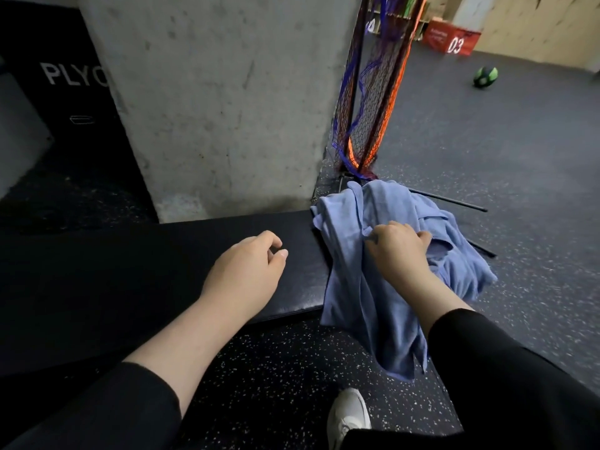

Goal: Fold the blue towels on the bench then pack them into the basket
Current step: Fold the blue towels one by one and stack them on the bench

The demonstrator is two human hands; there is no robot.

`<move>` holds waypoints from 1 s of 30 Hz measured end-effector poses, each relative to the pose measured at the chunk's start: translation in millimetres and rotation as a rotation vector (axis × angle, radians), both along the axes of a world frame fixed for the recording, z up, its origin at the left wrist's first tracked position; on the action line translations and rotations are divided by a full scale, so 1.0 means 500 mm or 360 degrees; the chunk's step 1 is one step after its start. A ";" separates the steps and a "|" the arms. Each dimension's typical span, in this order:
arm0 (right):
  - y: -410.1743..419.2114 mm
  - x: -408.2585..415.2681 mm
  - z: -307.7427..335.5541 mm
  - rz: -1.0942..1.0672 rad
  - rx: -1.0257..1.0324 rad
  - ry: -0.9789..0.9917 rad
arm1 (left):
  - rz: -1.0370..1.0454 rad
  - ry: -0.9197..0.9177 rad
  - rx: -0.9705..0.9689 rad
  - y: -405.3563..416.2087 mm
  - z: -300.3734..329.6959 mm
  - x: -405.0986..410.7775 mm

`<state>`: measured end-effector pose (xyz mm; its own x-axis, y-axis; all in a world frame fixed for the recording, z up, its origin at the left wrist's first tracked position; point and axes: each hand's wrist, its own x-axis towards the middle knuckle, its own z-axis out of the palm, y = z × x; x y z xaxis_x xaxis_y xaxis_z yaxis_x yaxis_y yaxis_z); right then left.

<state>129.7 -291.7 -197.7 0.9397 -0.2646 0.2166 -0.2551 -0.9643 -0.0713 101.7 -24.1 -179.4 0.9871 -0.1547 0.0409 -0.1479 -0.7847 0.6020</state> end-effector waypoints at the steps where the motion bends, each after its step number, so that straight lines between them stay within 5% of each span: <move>1: 0.006 -0.001 0.009 0.0047 0.0068 -0.0085 | -0.0001 0.0002 -0.0003 0.002 0.000 0.001; 9: 0.079 -0.044 0.119 0.0288 0.1457 -0.0508 | -0.0026 0.0022 -0.0226 0.010 0.018 -0.008; 24: 0.289 -0.032 0.154 0.0277 0.2886 -0.0224 | -0.0036 0.0420 -0.1026 0.056 0.023 -0.020; 30: 0.380 -0.022 0.163 0.0378 0.3029 -0.0067 | 0.0340 0.0271 -0.1168 0.127 0.029 -0.017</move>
<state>118.6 -101.5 -116.0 0.9896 -0.0308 -0.1408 -0.1193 0.3727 -0.9203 93.3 39.5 -164.9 0.9943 0.0475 -0.0958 0.1028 -0.1782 0.9786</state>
